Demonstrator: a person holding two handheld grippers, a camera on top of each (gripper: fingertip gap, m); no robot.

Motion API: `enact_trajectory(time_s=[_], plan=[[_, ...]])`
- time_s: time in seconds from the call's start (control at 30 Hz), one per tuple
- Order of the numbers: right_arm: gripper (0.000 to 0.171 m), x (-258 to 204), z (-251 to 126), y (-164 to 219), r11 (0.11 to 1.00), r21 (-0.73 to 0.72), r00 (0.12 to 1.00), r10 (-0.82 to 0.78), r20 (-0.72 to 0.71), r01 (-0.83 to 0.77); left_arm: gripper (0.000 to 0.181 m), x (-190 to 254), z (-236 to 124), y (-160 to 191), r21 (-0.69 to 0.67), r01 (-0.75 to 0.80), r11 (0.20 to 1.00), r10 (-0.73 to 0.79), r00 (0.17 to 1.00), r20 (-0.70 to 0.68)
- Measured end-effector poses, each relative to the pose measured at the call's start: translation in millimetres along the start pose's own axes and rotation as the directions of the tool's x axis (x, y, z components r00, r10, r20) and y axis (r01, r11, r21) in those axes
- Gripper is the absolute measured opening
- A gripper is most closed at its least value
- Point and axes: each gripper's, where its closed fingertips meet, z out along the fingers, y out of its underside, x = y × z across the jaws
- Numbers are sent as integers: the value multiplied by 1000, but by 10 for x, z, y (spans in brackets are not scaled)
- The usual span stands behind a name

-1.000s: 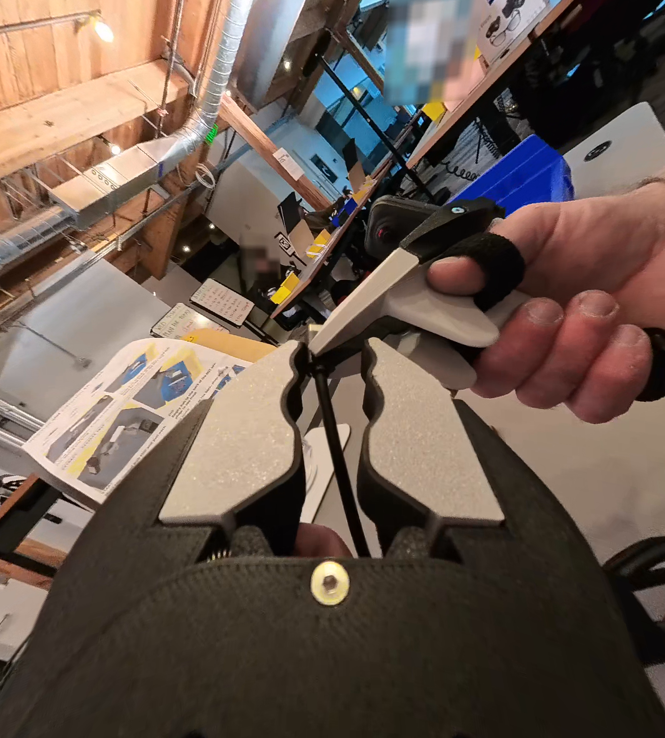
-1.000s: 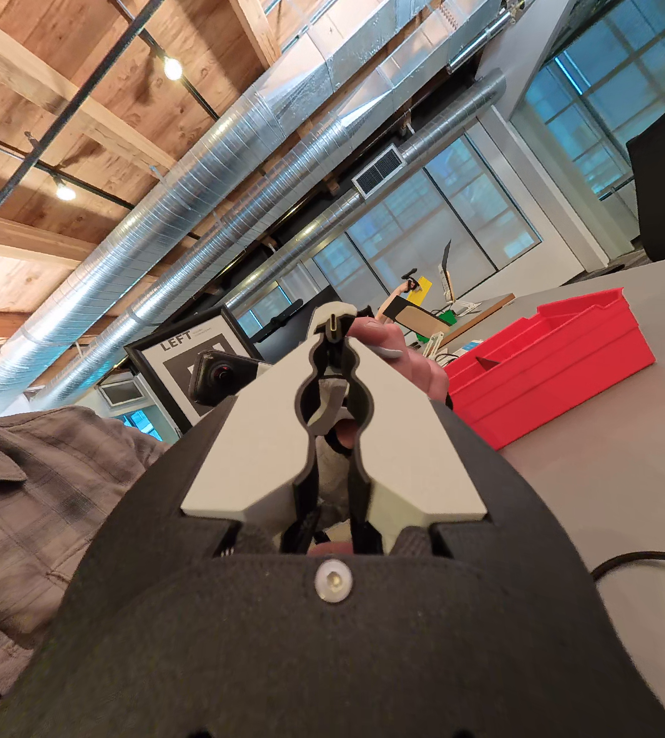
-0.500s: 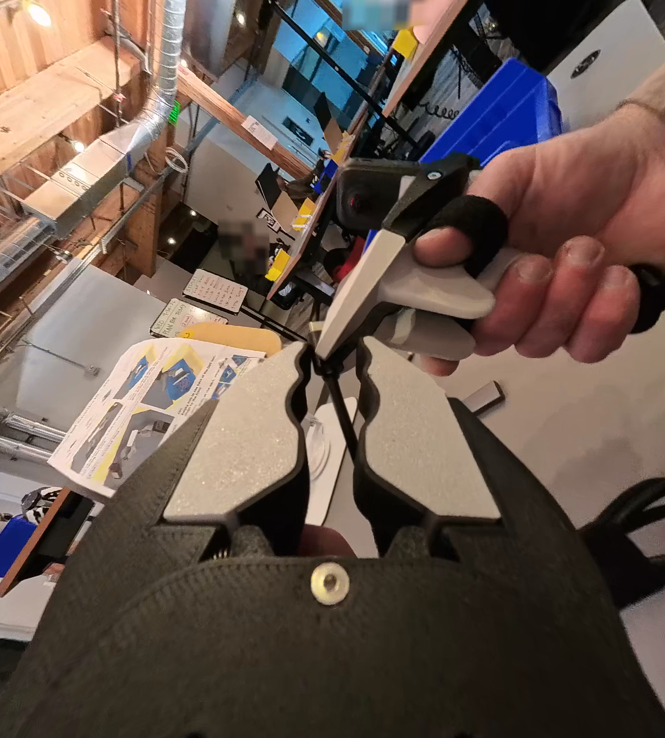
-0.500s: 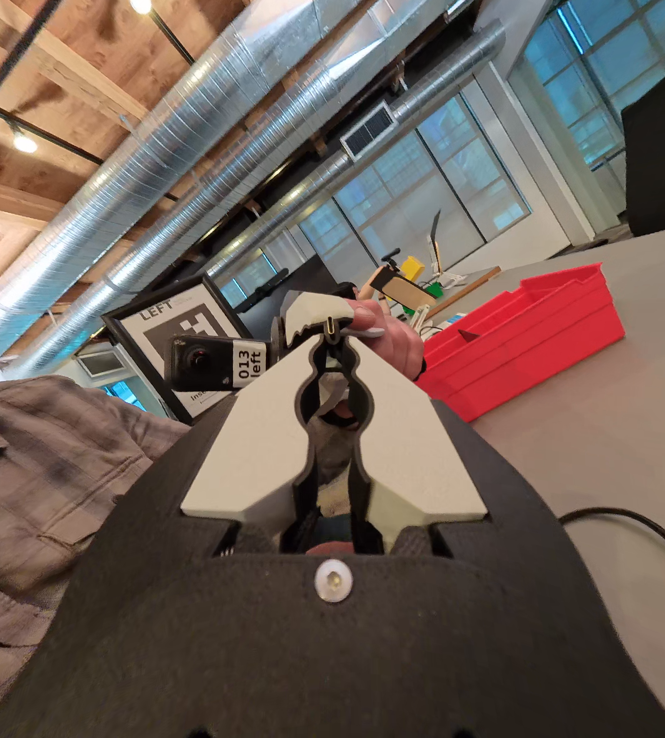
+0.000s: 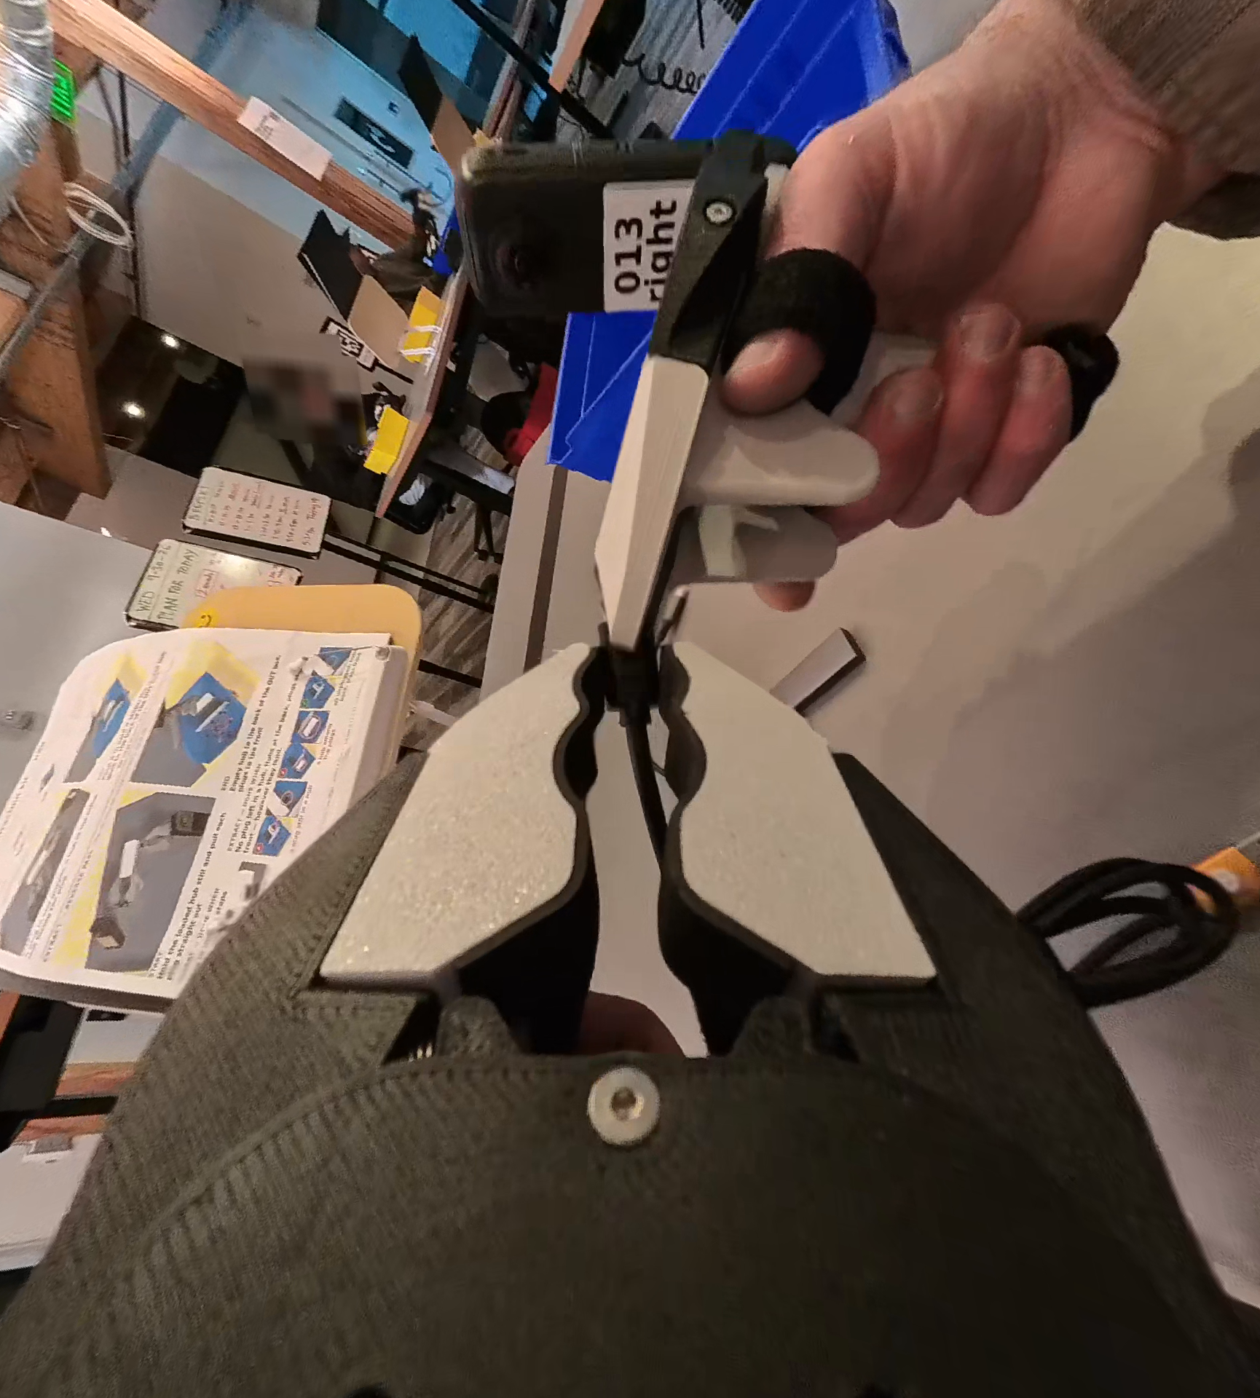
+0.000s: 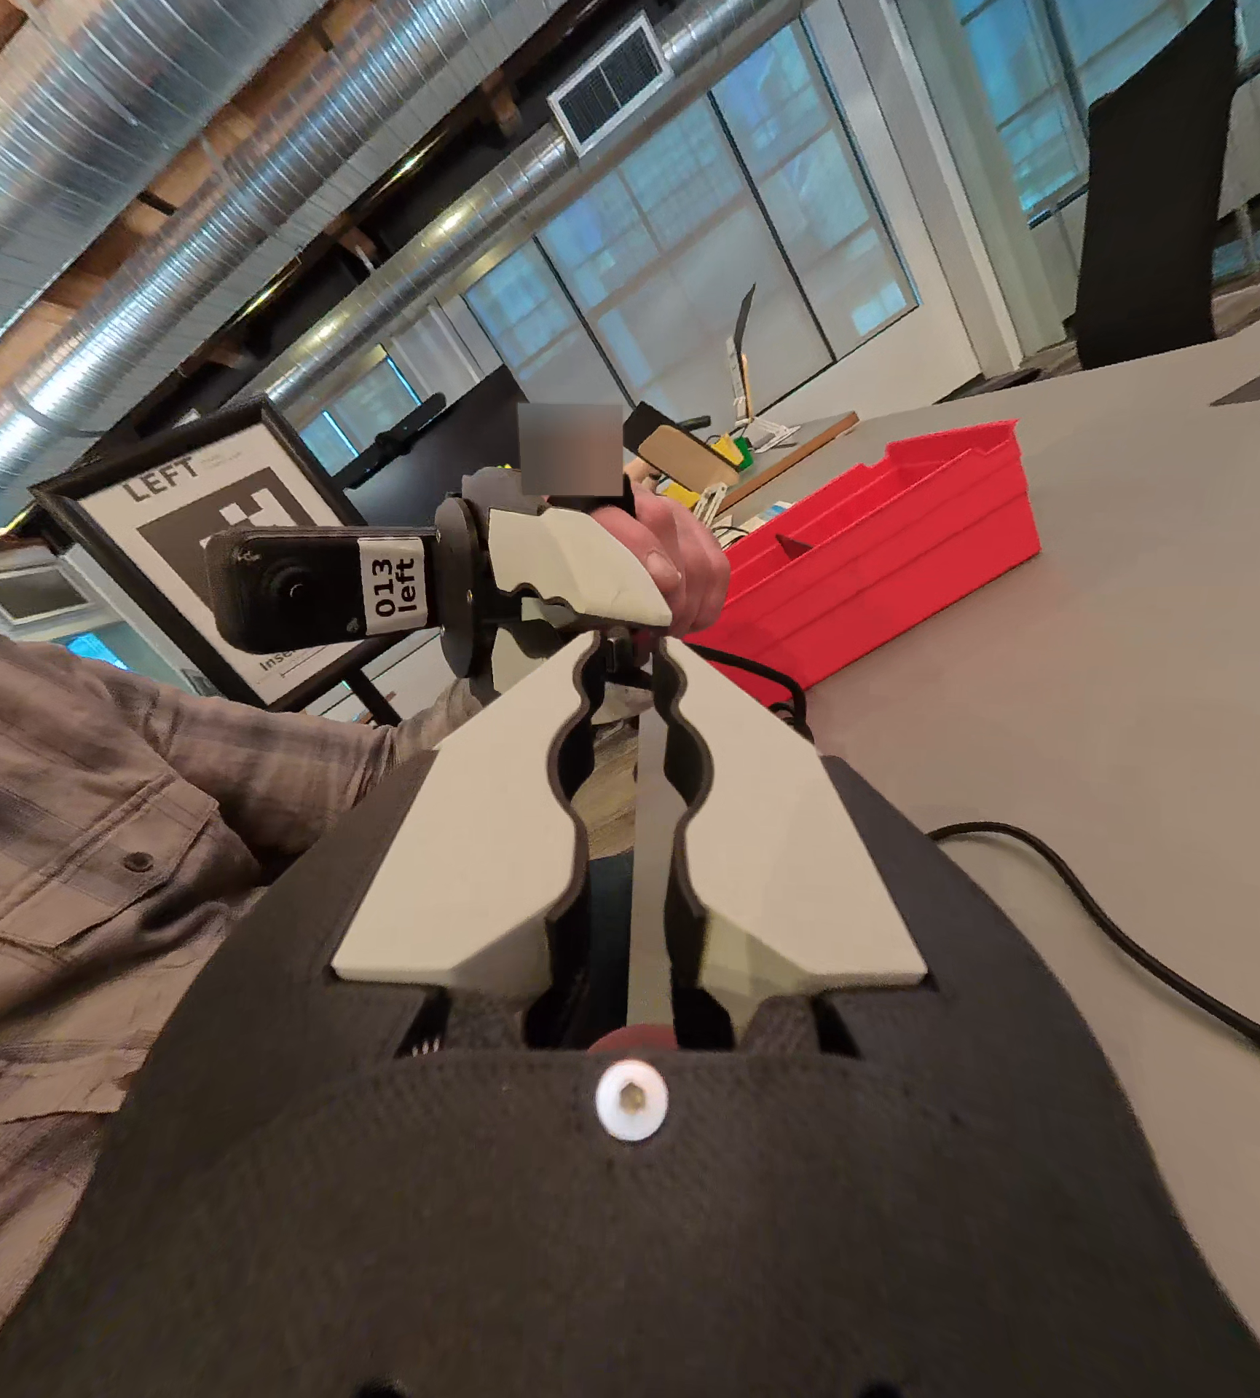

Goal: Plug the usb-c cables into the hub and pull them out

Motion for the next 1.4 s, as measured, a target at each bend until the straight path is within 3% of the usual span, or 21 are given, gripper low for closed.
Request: enact_trajectory(time_s=[0.47,0.73,0.97,1.4], plan=[[4,67,21,112,984,-151,986,-118,-117,99,13,45,13,59,-80,-74,994,69,996,-63],[4,-86,-9,-47,999,28,998,18,58,-20,14,-87,-53,-118,29,-26,999,26,1000,0],[4,-252,-53,-177,989,135,980,26,198,-53,22,-191,-136,-235,91,-6,996,8,1000,-20],[4,-391,-127,-204,978,189,942,21,336,-89,13,-198,-136,-466,217,-21,976,17,1000,24]])
